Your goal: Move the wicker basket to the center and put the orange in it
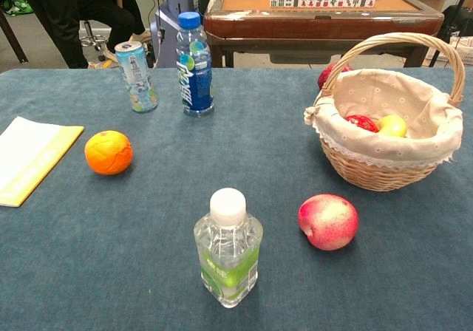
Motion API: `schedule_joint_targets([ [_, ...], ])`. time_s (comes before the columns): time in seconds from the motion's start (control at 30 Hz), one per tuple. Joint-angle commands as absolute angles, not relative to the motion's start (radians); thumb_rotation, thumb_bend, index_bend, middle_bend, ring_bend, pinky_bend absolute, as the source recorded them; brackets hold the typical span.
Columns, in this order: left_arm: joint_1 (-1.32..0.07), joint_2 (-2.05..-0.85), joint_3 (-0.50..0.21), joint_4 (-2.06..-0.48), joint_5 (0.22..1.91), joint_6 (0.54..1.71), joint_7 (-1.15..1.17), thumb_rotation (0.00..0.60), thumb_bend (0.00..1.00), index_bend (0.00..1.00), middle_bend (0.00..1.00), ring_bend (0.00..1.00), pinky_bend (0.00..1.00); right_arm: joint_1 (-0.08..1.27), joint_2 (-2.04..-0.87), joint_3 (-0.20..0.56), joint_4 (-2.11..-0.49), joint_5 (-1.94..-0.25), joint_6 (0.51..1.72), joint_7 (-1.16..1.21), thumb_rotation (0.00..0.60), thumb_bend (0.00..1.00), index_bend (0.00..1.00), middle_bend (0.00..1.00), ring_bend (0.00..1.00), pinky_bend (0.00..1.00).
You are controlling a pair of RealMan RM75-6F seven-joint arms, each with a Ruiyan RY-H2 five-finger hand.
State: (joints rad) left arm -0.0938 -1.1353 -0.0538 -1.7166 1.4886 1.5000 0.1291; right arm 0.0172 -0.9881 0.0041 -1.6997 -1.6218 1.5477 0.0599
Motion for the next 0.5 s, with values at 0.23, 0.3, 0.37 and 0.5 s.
schedule_joint_targets([
  [0.23, -0.092, -1.127, -0.05, -1.727, 1.487, 1.496, 0.117, 0.6, 0.08, 0.27, 0.21, 0.27, 0.24, 0.018, -0.992, 0.012, -1.694, -1.627, 1.56, 0.061, 0.6, 0.31, 0.1, 0.17, 0.15, 0.27],
  [0.3, -0.091, -1.124, -0.049, -1.729, 1.489, 1.497, 0.118, 0.6, 0.08, 0.27, 0.21, 0.27, 0.24, 0.022, -0.989, 0.018, -1.699, -1.631, 1.564, 0.052, 0.6, 0.31, 0.1, 0.17, 0.14, 0.27],
  [0.37, -0.09, -1.122, -0.049, -1.733, 1.488, 1.497, 0.114, 0.6, 0.08, 0.27, 0.21, 0.27, 0.24, 0.028, -0.985, 0.03, -1.707, -1.63, 1.569, 0.038, 0.6, 0.31, 0.1, 0.17, 0.15, 0.27],
  [0.5, -0.088, -1.114, -0.048, -1.739, 1.482, 1.496, 0.107, 0.6, 0.08, 0.28, 0.21, 0.27, 0.24, 0.054, -0.967, 0.051, -1.735, -1.621, 1.547, 0.005, 0.6, 0.31, 0.1, 0.17, 0.15, 0.27],
])
